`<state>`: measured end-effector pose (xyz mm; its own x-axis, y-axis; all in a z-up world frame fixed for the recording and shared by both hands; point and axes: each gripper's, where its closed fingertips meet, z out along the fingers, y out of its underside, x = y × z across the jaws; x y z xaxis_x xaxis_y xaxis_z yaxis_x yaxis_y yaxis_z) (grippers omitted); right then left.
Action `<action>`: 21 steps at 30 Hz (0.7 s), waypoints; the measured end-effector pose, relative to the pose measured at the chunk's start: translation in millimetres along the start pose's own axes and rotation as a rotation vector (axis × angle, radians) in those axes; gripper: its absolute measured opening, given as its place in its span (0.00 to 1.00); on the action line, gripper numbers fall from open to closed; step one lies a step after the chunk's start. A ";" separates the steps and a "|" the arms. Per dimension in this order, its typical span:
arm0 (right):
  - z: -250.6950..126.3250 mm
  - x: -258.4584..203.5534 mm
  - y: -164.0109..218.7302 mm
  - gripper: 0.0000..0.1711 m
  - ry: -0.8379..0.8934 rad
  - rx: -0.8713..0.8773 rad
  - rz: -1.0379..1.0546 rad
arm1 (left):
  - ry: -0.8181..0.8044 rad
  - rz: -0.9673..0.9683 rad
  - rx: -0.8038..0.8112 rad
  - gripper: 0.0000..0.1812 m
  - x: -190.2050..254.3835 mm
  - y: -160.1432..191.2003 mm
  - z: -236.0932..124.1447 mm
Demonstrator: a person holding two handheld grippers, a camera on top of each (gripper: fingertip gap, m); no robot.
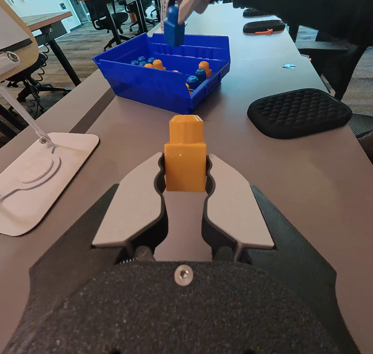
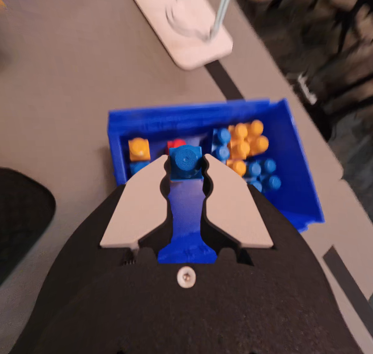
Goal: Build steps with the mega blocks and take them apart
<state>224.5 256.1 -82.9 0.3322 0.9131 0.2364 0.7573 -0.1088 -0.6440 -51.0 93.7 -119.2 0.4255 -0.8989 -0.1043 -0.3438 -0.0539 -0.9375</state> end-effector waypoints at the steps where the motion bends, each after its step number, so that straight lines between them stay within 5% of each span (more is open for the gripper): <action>1: 6.6 5.8 15.6 0.17 -0.008 -0.066 0.017 | -0.003 0.004 0.001 0.21 0.1 -0.4 -0.2; 6: 40.9 12.5 64.9 0.17 -0.033 -0.265 0.090 | -0.013 0.003 0.016 0.20 -1.6 -3.3 -3.2; 21: 72.6 0.5 91.3 0.17 -0.027 -0.472 0.150 | -0.037 0.008 0.043 0.20 -5.4 -8.9 -10.0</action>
<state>252.9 275.2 -194.4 0.4474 0.8828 0.1431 0.8762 -0.4007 -0.2678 -58.6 94.7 -107.0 0.4536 -0.8826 -0.1234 -0.3117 -0.0274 -0.9498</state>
